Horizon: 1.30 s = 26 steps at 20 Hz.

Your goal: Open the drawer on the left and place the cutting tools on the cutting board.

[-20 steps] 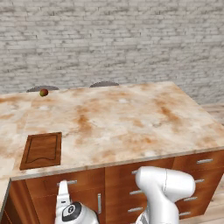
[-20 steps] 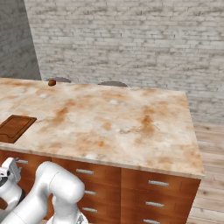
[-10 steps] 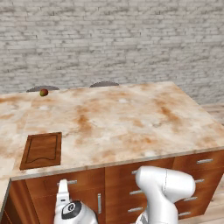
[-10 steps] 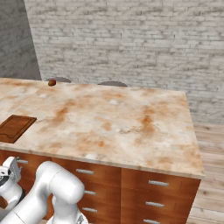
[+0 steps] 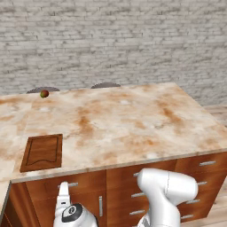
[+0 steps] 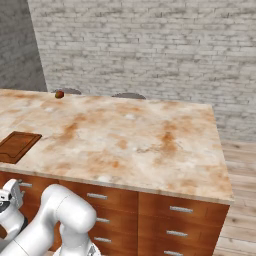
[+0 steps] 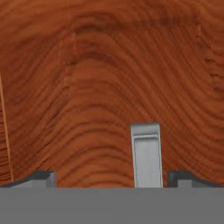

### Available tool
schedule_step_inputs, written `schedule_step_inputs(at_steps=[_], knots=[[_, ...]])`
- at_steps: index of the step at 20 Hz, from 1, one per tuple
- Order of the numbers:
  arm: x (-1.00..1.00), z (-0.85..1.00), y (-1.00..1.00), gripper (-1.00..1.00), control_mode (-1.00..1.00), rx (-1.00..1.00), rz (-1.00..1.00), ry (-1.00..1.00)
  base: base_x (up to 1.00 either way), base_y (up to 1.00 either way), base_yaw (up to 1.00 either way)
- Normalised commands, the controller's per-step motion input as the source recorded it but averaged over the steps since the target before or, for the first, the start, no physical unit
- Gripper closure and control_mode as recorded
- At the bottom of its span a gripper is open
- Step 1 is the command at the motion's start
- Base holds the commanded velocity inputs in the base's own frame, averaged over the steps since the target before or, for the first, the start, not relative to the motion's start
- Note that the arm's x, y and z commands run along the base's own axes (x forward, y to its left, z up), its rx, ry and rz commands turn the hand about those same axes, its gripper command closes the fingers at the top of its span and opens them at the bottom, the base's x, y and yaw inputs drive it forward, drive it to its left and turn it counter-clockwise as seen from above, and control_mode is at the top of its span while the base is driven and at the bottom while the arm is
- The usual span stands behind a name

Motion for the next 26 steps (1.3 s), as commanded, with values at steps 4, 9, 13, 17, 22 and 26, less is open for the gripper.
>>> schedule_step_inputs(at_steps=[4,9,13,17,22,26], knots=[[0.00,0.00,0.00,-1.00,-1.00,0.00,0.00,0.00,0.00,0.00,0.00],[0.00,0.00,0.00,1.00,-1.00,0.00,0.00,0.00,0.00,0.00,0.00],[0.00,0.00,0.00,1.00,-1.00,0.00,0.00,0.00,0.00,0.00,0.00],[0.00,0.00,0.00,1.00,-1.00,0.00,0.00,0.00,0.00,0.00,0.00],[0.00,0.00,0.00,1.00,-1.00,0.00,0.00,0.00,0.00,0.00,0.00],[-0.12,0.00,0.00,1.00,-1.00,0.00,0.00,0.00,0.00,0.00,0.00]])
